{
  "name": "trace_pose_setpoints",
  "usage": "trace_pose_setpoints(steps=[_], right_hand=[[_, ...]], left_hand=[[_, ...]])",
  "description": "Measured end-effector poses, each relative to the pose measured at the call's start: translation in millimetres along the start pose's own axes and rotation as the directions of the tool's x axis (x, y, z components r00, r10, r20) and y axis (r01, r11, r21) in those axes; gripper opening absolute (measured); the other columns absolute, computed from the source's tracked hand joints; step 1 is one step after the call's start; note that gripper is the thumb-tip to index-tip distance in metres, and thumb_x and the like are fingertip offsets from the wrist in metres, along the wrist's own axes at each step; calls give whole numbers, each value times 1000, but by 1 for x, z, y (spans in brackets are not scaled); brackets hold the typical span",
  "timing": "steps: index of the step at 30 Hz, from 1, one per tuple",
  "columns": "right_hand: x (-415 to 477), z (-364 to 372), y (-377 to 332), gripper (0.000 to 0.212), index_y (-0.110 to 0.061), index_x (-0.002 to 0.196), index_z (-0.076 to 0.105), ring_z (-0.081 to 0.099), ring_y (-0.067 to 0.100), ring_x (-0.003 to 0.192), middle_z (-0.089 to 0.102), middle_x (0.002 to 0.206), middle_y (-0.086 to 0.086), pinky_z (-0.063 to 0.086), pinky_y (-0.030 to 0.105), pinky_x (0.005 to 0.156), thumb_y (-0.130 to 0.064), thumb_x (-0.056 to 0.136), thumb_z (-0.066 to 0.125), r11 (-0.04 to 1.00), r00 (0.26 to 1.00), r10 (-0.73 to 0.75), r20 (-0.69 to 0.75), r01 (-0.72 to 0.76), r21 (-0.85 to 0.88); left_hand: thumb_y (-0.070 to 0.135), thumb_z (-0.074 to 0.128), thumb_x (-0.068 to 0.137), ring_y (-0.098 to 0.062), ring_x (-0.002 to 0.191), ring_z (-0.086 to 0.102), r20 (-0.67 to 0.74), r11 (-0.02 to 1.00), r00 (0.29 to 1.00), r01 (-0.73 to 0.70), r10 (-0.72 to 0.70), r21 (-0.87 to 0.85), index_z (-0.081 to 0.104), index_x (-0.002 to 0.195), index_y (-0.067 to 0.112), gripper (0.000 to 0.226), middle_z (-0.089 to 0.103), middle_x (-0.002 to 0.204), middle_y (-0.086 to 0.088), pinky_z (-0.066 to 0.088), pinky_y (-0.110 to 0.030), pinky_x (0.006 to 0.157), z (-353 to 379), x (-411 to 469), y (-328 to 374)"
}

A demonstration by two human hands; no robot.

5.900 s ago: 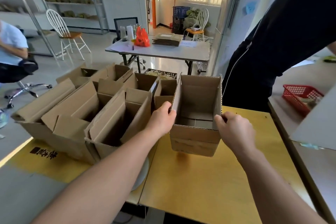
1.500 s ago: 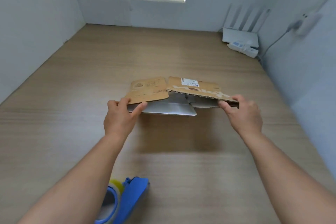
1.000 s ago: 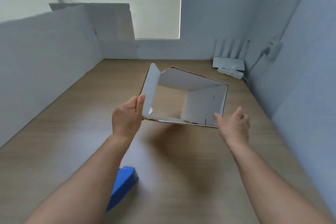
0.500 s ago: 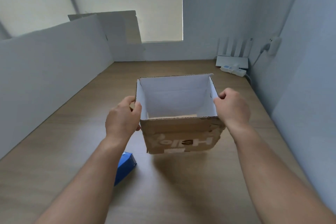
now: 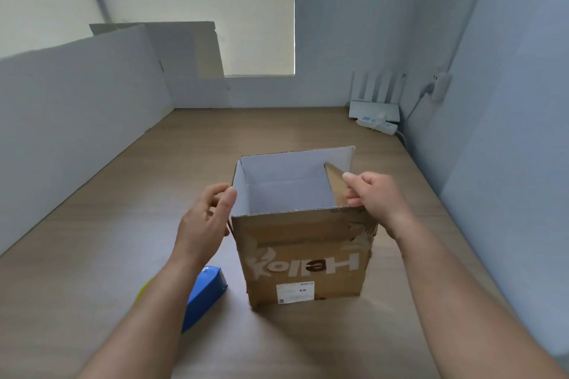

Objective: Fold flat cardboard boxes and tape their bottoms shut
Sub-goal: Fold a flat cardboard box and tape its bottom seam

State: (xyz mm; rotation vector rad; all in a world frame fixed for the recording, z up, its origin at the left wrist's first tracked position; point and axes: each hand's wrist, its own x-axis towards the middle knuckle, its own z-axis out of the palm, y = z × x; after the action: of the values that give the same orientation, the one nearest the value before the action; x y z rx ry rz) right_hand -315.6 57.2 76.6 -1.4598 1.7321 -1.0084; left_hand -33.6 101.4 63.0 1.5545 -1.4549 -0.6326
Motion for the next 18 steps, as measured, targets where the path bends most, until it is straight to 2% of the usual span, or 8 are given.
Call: trace_pose_setpoints(steps=[3,5,7,9,11,14,16,18], right_hand=[[-4,-4,10,51,-11,97,68,70,15,88,72,99,7,51,31,89,-59,82,56,972,984,-30,177,-12,233],[-5,-3,13,60,-15,106,66,70,16,94,71,106,9,50,30,92,-67,77,58,950,970,-77,229,1,312],[-5,-2,16,79,-12,113,63,69,18,98,71,108,10,49,31,92,-75,66,60,922,969,-90,231,-7,387],[-7,0,21,98,-8,118,61,68,21,101,70,109,12,50,36,91,-81,52,65,881,975,-80,207,-28,471],[-10,3,27,107,-6,119,61,67,23,102,70,110,12,51,40,92,-83,44,68,848,985,-52,162,-42,528],[-12,10,32,100,-10,115,63,66,20,104,72,105,6,46,44,100,-85,50,62,879,996,-36,84,-9,477],[-11,14,31,83,-15,115,65,62,16,108,72,103,0,40,45,106,-79,65,51,915,997,-37,75,4,403],[-8,14,30,76,-18,121,61,57,15,112,69,110,-2,37,44,108,-74,72,45,934,998,-23,56,1,357]], left_hand=[[61,55,84,7,96,58,156,989,987,-10,34,-147,48,118,50,36,60,107,25,44,-15,77,-6,-10,-10],[62,59,72,12,109,52,223,981,974,4,40,-192,41,121,55,53,52,119,31,42,-16,88,-7,-13,-16],[58,66,69,12,110,52,240,977,971,32,20,-212,39,119,56,57,51,116,36,41,-23,94,-5,-15,-22],[51,68,69,14,107,52,208,978,978,19,26,-208,41,114,55,53,53,112,35,41,-22,92,-3,-17,-26],[46,69,70,14,105,52,143,978,988,-33,63,-204,44,111,50,48,56,111,31,41,-19,89,-1,-17,-27],[45,69,71,10,103,55,129,973,989,-48,78,-225,51,109,46,42,60,107,29,44,-22,89,1,-14,-27],[47,73,72,7,106,55,211,979,974,-45,88,-201,55,113,46,44,61,111,26,47,-23,90,6,-12,-28],[50,74,74,8,112,53,278,980,957,-33,88,-196,60,115,42,45,58,119,28,48,-21,93,14,-8,-25]])
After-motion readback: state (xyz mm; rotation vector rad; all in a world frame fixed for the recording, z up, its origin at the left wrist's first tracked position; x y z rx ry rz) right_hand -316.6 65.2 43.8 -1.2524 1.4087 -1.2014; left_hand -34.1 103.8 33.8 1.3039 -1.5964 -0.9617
